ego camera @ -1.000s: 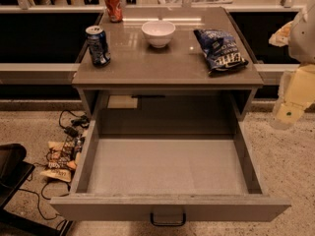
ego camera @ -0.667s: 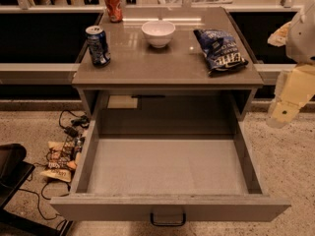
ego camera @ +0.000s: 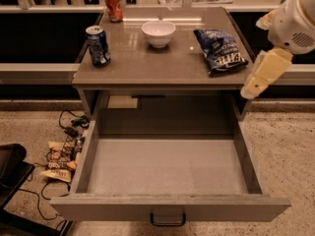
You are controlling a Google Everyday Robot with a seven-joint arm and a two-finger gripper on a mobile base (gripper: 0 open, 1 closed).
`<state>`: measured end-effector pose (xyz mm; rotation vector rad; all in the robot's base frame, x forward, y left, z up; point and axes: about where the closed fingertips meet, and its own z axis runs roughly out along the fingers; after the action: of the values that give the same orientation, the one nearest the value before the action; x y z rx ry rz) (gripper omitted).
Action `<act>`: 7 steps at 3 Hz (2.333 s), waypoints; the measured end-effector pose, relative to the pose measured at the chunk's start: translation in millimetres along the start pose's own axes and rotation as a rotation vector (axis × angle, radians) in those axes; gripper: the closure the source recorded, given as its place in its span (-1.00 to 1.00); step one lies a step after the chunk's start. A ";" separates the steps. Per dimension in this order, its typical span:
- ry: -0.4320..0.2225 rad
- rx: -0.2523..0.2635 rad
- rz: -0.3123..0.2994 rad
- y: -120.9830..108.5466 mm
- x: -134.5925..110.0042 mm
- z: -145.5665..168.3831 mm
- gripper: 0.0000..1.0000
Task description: Place blue chip bag into top drawer
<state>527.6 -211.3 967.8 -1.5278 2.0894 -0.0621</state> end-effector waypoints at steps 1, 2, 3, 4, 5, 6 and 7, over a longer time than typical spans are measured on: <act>-0.103 0.053 0.028 -37.8 -20.3 15.5 -1.00; -0.209 0.072 0.124 -63.3 -25.7 45.4 -1.00; -0.319 0.112 0.251 -89.7 -27.0 81.4 -1.00; -0.321 0.116 0.249 -90.7 -27.9 80.9 -1.00; -0.322 0.112 0.250 -96.7 -34.5 100.0 -1.00; -0.356 0.138 0.266 -124.3 -53.8 136.3 -1.00; -0.374 0.156 0.271 -142.3 -65.2 157.0 -1.00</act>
Offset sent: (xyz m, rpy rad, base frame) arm 0.1344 0.0108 -0.0249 0.4176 -0.1509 -0.1538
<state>735.3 -160.4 909.4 -1.0599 1.9171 0.1466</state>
